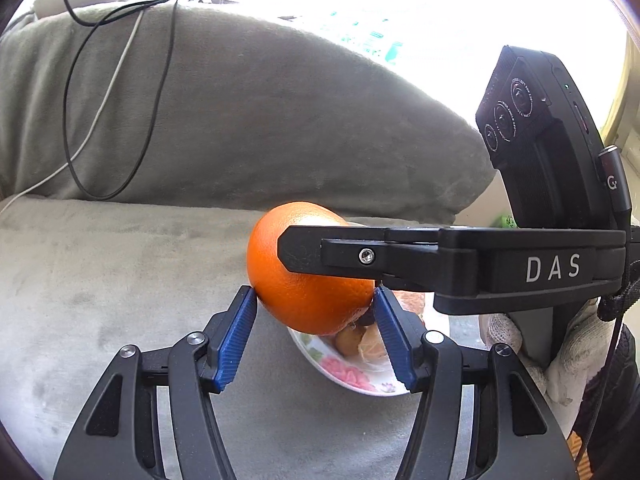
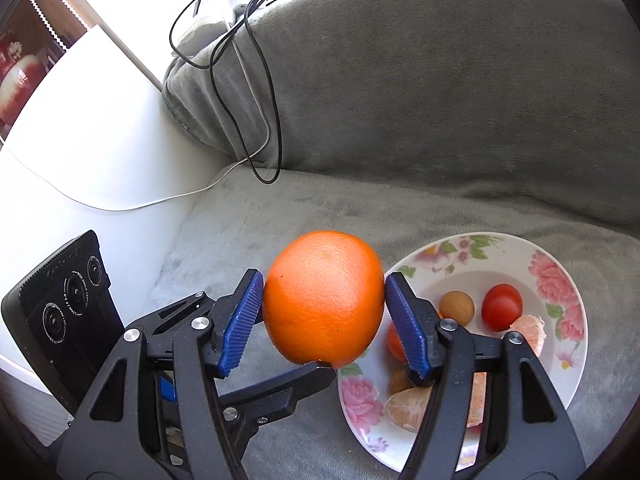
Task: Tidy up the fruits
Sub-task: 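Lift the large orange with both grippers and carry it over the plate, then lower the orange onto the plate and open both grippers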
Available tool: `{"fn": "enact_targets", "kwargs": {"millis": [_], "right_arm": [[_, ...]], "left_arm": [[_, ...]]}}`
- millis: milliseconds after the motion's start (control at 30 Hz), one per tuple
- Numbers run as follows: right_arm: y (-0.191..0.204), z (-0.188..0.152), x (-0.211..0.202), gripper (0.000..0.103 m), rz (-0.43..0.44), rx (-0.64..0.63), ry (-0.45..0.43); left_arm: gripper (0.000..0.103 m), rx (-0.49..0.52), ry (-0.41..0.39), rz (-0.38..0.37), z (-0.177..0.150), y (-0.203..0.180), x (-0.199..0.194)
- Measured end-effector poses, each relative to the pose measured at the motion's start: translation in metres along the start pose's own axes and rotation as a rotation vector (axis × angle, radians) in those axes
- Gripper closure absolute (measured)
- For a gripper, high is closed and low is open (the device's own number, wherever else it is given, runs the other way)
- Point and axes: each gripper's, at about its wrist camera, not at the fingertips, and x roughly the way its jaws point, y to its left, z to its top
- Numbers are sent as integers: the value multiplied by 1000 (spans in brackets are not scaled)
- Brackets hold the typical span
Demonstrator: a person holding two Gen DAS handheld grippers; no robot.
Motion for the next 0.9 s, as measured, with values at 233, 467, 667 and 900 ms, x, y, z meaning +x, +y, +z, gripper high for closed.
{"fn": "enact_targets", "kwargs": {"millis": [233, 467, 667, 900], "right_arm": [[-13, -8, -19, 37, -7, 27, -24], [-25, -11, -33, 37, -12, 58, -42], [-38, -16, -43, 37, -9, 77, -52], [-43, -16, -43, 37, -2, 99, -51]], "left_arm": [[43, 31, 13, -15, 1, -22, 11], [43, 46, 25, -28, 4, -36, 23], [43, 56, 33, -30, 8, -48, 38], [43, 68, 41, -29, 6, -51, 35]]}}
